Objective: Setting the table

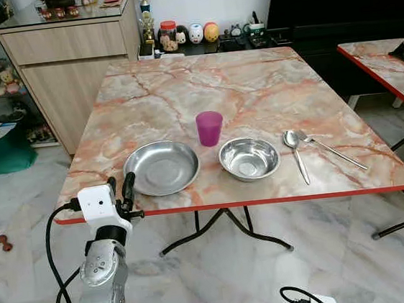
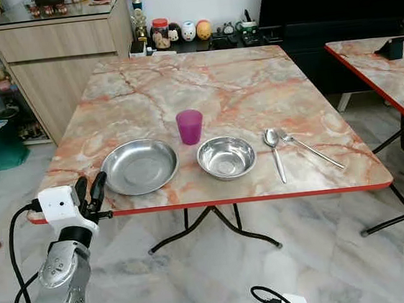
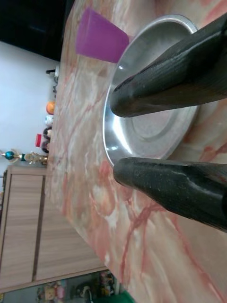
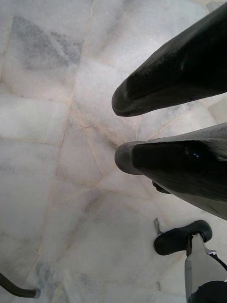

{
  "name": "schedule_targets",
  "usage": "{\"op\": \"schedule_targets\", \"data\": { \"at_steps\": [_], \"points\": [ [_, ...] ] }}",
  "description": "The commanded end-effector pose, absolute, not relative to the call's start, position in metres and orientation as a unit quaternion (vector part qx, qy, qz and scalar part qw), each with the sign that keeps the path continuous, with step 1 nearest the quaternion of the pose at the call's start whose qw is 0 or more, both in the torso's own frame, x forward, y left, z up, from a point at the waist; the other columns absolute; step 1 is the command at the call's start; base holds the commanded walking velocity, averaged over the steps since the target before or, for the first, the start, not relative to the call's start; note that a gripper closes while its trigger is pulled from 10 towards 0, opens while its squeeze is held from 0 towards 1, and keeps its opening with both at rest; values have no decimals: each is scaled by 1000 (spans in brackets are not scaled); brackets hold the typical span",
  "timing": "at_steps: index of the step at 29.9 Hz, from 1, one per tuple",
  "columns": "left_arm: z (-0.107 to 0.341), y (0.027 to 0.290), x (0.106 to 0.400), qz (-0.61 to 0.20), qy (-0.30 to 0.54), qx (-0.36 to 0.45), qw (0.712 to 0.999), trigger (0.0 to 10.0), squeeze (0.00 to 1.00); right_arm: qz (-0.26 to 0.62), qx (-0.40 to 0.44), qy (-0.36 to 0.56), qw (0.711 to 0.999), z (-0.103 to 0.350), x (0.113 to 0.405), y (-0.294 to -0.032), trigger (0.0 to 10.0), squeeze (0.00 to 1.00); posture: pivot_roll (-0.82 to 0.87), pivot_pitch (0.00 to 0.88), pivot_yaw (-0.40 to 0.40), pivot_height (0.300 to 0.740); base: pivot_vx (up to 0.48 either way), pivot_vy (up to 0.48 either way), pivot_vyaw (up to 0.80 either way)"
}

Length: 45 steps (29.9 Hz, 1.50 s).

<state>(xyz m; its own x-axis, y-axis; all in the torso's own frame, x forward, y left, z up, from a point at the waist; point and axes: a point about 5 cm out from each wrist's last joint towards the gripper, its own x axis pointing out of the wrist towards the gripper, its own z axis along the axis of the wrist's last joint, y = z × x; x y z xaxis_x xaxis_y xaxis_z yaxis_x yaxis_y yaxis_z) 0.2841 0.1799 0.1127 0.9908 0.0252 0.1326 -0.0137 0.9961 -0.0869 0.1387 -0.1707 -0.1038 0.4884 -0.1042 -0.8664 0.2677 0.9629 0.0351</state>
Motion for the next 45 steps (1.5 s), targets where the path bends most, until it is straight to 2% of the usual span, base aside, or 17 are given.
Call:
{"op": "schedule_targets", "data": {
  "at_steps": [1,2,3,23,24,45],
  "points": [
    [113,177,288,5,-61,-36,997,10000,0,-107,82,495,858,-104,138,-171,10000,0,100,0,-34,740,0,0,0],
    [113,176,288,5,-62,-37,997,10000,0,-107,82,495,858,-104,138,-171,10000,0,102,0,-34,740,0,0,0],
    [114,175,288,4,-64,-36,997,10000,1000,-106,81,496,858,-104,138,-171,10000,0,102,0,-34,740,0,0,0],
    [115,184,289,32,-63,-22,997,10000,1000,-104,79,496,859,-104,140,-171,10000,0,117,0,-42,740,0,0,0],
    [115,185,288,34,-62,-20,997,10000,0,-104,78,496,859,-103,140,-171,10000,0,118,0,-43,740,0,0,0],
    [118,209,274,60,-72,-35,995,10000,0,-84,53,496,863,-102,143,-172,10000,0,102,0,-54,740,0,0,0]
  ]
}}
